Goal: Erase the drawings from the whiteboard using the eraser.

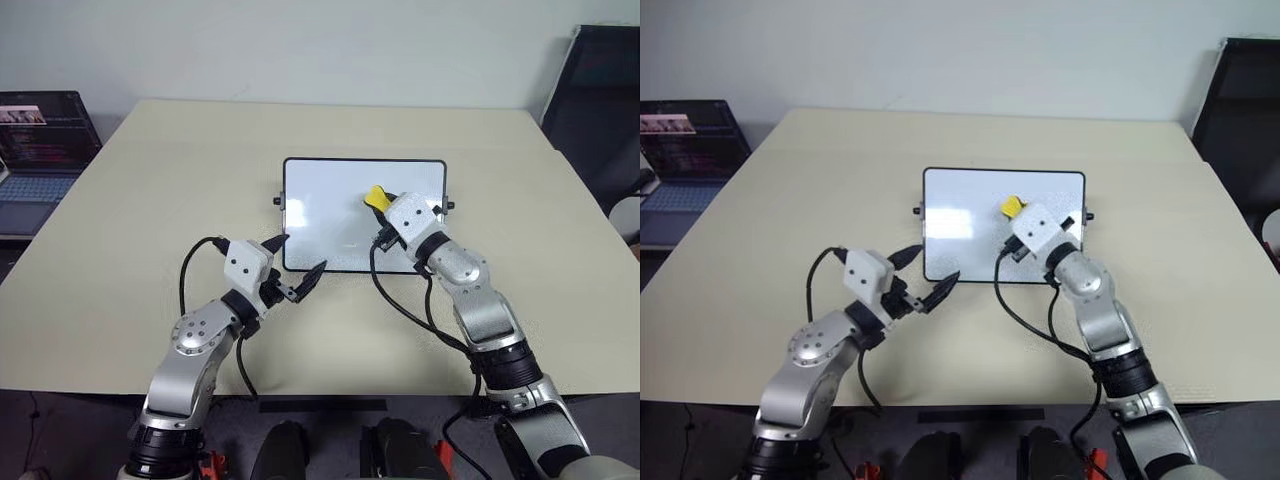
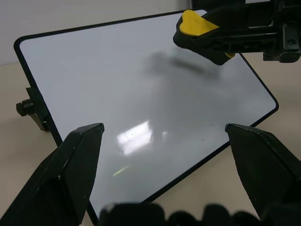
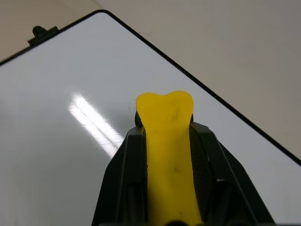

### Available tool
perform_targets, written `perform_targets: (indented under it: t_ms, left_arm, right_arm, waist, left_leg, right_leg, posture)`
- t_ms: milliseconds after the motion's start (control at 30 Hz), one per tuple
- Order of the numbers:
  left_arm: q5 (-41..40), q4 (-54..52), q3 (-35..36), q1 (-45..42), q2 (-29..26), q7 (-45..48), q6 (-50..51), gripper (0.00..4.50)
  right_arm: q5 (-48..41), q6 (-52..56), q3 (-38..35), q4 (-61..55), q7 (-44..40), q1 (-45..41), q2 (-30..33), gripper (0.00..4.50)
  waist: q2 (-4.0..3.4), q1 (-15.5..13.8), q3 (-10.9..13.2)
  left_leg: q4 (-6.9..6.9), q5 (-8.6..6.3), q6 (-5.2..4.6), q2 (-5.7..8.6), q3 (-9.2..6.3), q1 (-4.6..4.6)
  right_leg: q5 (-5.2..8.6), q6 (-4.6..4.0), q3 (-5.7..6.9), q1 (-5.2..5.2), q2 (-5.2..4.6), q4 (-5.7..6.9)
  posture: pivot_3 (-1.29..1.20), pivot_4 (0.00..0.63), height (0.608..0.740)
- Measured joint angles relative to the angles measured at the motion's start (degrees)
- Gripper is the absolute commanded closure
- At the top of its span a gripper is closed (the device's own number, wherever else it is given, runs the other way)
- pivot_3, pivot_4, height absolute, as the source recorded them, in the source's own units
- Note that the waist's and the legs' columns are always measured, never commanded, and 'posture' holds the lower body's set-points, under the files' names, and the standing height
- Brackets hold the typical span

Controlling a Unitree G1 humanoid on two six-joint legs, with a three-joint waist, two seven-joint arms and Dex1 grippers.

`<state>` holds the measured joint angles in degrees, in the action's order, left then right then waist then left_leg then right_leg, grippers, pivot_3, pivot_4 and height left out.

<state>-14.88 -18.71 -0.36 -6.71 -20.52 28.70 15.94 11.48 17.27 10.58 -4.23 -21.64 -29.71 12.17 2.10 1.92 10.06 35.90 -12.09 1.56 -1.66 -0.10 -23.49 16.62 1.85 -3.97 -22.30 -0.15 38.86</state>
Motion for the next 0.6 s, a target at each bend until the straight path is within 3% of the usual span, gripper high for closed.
perform_targets:
  t_ms: [300,600]
  left_arm:
    - [-0.2,-1.7,3.3,3.4,-0.8,-1.3,1.0,0.00]
    - [-0.9,-0.6,2.4,1.1,-1.3,2.8,-0.2,0.00]
  right_arm:
    - [-4.9,7.5,-5.0,-10.6,-1.8,11.8,4.2,3.59]
    - [-3.9,9.8,-6.5,-11.2,1.9,11.1,5.1,3.59]
  waist:
    - [0.00,-0.1,0.0]
    - [0.00,0.0,0.0]
  left_leg:
    - [0.03,-0.01,0.00,0.01,-0.03,-0.06]
    - [0.03,0.00,0.00,0.01,0.07,-0.03]
  right_leg:
    - [0.01,0.01,0.03,0.00,-0.02,-0.06]
    - [0.13,0.19,0.00,-0.02,0.03,-0.05]
  posture:
    - [0.00,0.150,0.740]
    - [0.00,0.150,0.740]
